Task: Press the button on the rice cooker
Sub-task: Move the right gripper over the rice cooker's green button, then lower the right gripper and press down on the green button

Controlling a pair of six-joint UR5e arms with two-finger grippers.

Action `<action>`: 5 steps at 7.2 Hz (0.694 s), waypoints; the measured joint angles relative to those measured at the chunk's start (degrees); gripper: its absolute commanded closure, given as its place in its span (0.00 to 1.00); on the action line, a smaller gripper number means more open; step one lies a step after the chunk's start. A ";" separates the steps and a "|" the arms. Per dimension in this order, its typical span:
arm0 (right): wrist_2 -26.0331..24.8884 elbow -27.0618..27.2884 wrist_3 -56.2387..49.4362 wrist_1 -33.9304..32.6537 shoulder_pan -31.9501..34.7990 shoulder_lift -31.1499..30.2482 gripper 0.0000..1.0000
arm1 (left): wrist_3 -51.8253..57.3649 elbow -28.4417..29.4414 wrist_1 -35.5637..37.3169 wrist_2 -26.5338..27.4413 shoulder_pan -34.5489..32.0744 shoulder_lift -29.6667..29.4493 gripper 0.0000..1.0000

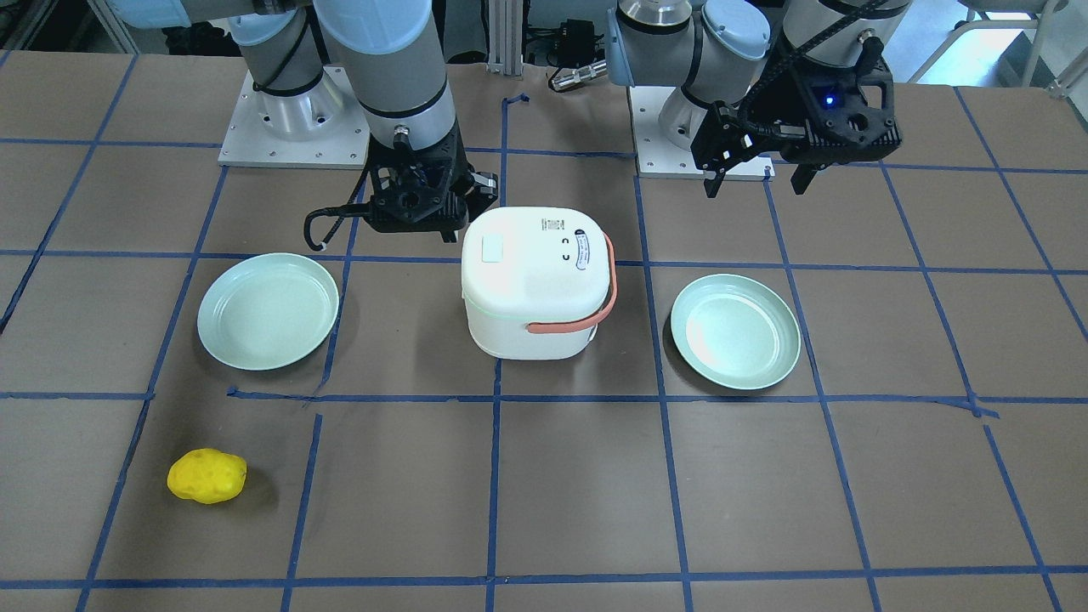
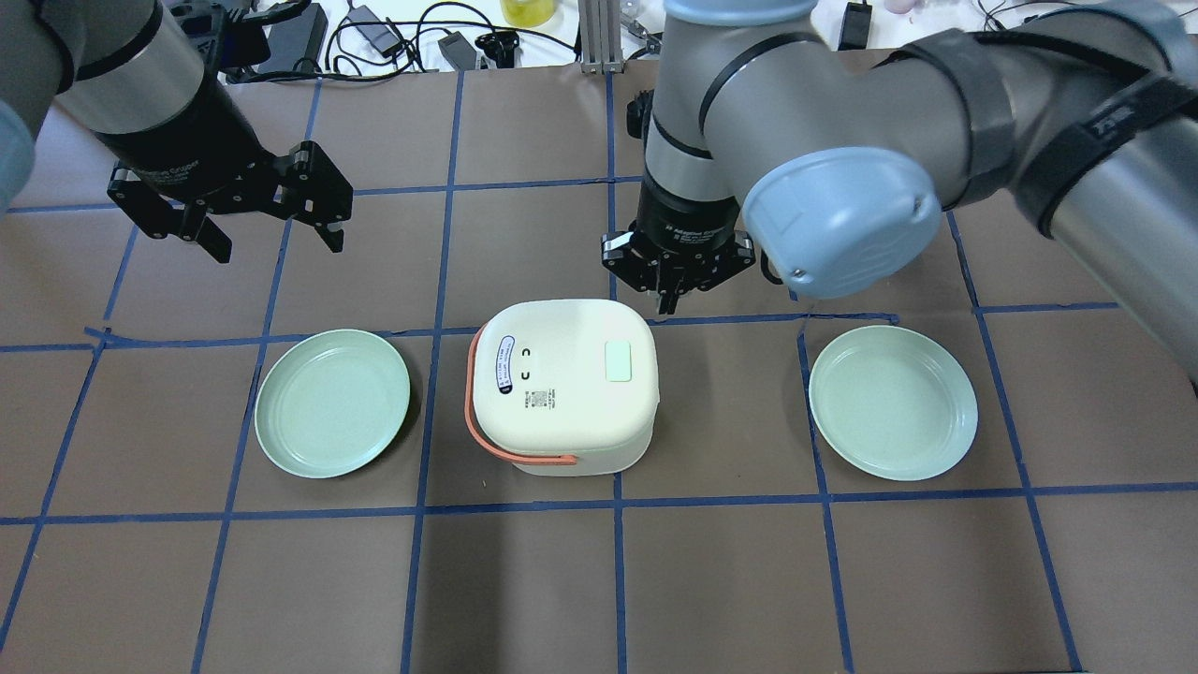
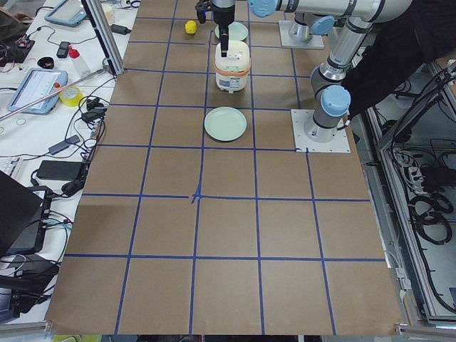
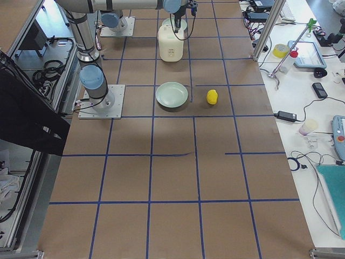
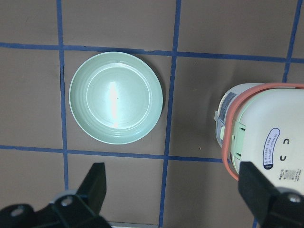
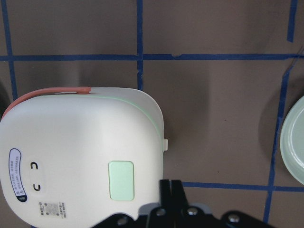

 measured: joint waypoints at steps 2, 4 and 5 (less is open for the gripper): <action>-0.10 1.91 1.94 -4.17 1.67 1.45 0.85 | 0.00 0.00 0.00 0.00 0.00 0.00 0.00; 0.14 3.08 2.45 -5.92 2.70 2.55 0.85 | 0.01 0.00 0.00 0.00 0.00 0.00 0.00; 0.25 3.69 2.50 -6.04 2.98 2.79 0.85 | 0.01 0.00 0.00 0.00 0.00 0.00 0.00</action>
